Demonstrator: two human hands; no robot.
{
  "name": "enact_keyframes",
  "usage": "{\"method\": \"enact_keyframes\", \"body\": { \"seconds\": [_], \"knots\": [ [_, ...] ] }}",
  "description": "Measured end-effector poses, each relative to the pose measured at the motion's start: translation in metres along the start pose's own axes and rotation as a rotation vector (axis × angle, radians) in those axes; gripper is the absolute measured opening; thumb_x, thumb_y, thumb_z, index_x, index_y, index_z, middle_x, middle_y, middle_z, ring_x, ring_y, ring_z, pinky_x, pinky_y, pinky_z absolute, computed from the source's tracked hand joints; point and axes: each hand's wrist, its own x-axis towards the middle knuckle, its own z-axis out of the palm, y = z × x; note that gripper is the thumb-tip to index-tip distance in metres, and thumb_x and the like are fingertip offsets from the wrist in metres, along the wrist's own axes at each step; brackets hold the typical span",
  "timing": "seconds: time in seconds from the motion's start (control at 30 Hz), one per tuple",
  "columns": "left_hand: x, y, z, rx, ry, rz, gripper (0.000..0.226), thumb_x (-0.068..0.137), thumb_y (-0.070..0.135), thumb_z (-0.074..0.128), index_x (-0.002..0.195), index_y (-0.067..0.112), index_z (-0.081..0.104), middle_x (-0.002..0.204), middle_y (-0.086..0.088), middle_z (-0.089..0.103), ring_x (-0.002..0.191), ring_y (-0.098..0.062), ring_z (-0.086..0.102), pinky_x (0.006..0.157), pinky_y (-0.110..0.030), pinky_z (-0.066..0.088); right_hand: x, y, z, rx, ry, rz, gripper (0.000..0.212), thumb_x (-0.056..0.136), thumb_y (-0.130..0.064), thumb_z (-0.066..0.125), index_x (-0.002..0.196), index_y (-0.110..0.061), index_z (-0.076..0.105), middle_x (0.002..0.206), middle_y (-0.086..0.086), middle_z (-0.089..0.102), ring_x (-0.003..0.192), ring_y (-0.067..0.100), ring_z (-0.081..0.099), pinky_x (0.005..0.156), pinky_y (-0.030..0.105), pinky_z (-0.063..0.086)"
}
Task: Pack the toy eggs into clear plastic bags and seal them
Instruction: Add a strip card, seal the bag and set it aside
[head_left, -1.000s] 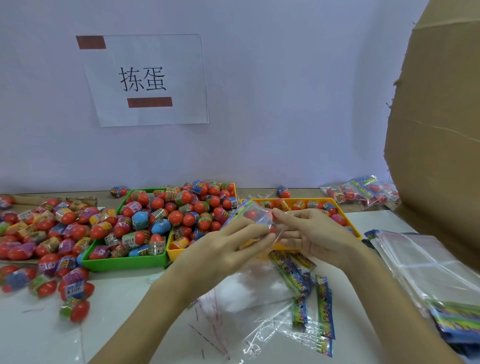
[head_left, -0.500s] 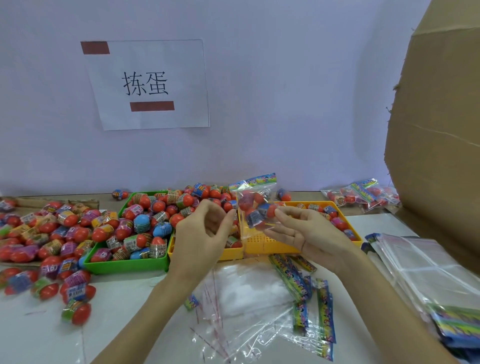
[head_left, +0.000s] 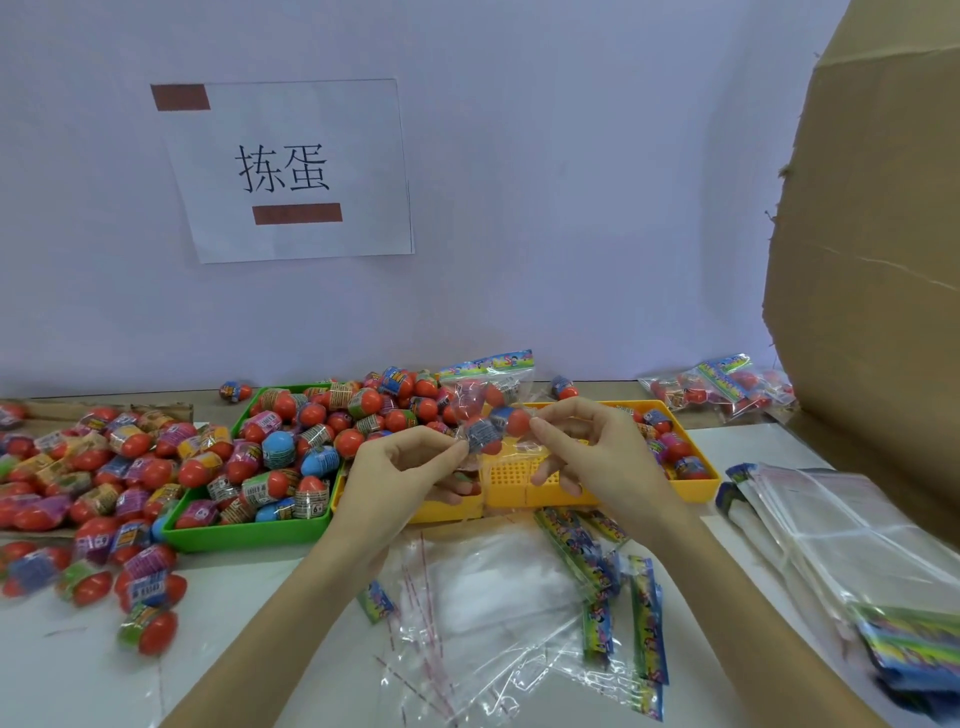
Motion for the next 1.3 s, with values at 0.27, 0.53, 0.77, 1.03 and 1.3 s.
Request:
{"method": "enact_keyframes", "body": {
  "seconds": [0.27,0.53,0.77,1.03,1.3],
  "knots": [
    [0.002,-0.001,0.002,-0.019,-0.015,-0.025,0.022,0.102,0.029,0.067,0.113,0.013,0.078,0.097,-0.008,0.083,0.084,-0.030,0.080,0.066,-0.027,0.065,0.009,0.003,-0.021,0.290,0.218,0.137,0.024,0.101,-0.017,0.069,0.118,0.000,0.066,0.090,0.016,0.080,0.073,0.015,0.077,0.058,0.016,0.056],
    [0.003,-0.002,0.003,0.046,-0.047,-0.021,0.032,0.103,0.035,0.062,0.103,0.008,0.079,0.089,-0.011,0.081,0.074,-0.027,0.077,0.059,-0.027,0.064,0.022,0.010,-0.042,0.475,0.533,0.071,0.066,0.104,0.005,0.056,0.162,-0.012,0.031,0.166,0.011,0.037,0.116,0.017,0.065,0.099,0.031,0.057],
    [0.006,-0.008,-0.003,0.488,0.215,0.318,0.008,0.100,0.018,0.072,0.106,0.023,0.075,0.090,0.009,0.075,0.081,-0.010,0.070,0.067,-0.017,0.057,0.021,0.015,-0.033,0.332,0.432,0.078,0.032,0.103,0.007,0.056,0.134,-0.004,0.061,0.129,0.013,0.070,0.103,0.012,0.076,0.086,0.022,0.062],
    [0.015,-0.024,-0.021,1.018,0.188,0.461,0.020,0.099,0.014,0.073,0.119,0.012,0.074,0.121,-0.003,0.063,0.117,-0.018,0.049,0.101,-0.024,0.037,0.013,0.003,-0.022,0.470,-0.038,0.137,0.021,0.104,-0.008,0.058,0.109,-0.004,0.078,0.083,0.010,0.065,0.064,0.016,0.064,0.077,0.036,0.056],
    [0.007,-0.008,-0.015,1.149,-0.004,0.746,0.016,0.095,0.015,0.078,0.110,0.010,0.076,0.102,-0.003,0.065,0.092,-0.020,0.063,0.075,-0.036,0.061,-0.004,-0.004,-0.008,-0.123,-0.601,0.082,0.023,0.103,-0.035,0.067,0.105,-0.015,0.078,0.068,0.004,0.057,0.047,0.013,0.052,0.043,0.022,0.043]
  ]
}}
